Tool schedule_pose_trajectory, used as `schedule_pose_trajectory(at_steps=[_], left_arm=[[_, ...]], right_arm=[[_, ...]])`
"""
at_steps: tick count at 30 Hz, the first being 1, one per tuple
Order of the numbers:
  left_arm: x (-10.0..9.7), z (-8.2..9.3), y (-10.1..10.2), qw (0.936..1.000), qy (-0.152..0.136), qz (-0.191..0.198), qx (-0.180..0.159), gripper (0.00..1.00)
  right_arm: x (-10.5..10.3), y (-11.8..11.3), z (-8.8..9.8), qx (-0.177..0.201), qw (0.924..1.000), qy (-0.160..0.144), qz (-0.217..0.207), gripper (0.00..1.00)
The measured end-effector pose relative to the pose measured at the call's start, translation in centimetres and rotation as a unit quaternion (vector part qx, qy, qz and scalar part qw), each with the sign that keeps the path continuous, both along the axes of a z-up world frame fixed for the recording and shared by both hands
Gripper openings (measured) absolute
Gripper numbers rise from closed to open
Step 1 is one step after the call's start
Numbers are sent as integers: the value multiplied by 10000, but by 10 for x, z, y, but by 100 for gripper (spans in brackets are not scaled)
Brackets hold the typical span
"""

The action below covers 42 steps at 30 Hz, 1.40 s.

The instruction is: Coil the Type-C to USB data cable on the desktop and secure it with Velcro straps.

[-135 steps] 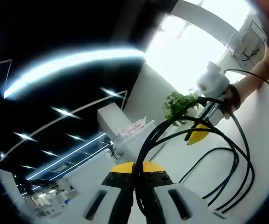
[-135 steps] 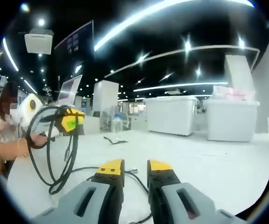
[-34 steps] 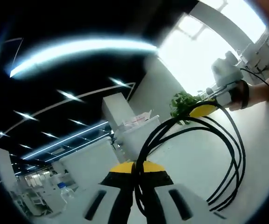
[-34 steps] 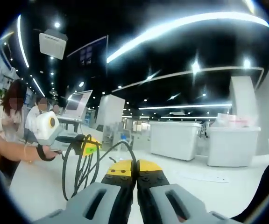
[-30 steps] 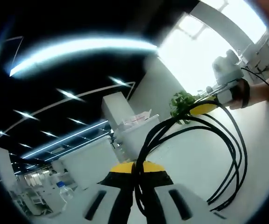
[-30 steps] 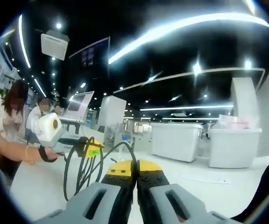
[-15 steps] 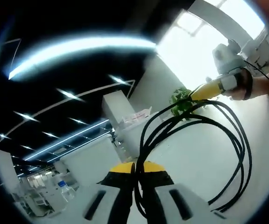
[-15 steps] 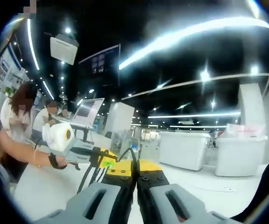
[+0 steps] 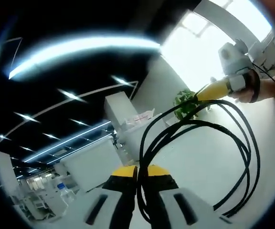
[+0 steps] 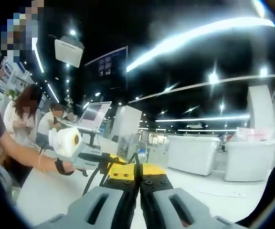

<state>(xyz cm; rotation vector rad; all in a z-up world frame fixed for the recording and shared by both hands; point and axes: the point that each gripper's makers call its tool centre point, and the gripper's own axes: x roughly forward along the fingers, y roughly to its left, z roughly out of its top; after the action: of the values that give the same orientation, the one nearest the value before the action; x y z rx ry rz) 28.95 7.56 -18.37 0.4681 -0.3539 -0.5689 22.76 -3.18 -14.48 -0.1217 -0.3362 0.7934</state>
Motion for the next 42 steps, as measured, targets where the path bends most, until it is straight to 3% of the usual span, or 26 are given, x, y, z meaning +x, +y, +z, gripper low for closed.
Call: schedule_pose_trajectory(at_steps=[12,18,26,33,36,39,42], left_arm=[[2,-2,1,9999,-96,115,70,9],[2,-1,1,9990,-280,206,292,7],[0,8,9,9980,-416,303,363,5],[-3,16,13,9981,-473,302,255,5],[-5,17,11,9983,-465,258,235,4],[-6,17,10,9983,-485,227,245,4],[-7,17,7,9983,-493,173,255,4]], right_arm=[[-19,18,0,-53,9987,-124,483,1],[-25,26,-2,-137,9976,-137,662,1],[-22,27,-9,-84,9975,71,698,2],[-26,26,0,501,9931,255,1030,3],[-22,18,7,916,9884,441,1128,4],[-7,4,10,1221,9876,565,811,6],[15,-8,-1,1086,9916,625,319,7]])
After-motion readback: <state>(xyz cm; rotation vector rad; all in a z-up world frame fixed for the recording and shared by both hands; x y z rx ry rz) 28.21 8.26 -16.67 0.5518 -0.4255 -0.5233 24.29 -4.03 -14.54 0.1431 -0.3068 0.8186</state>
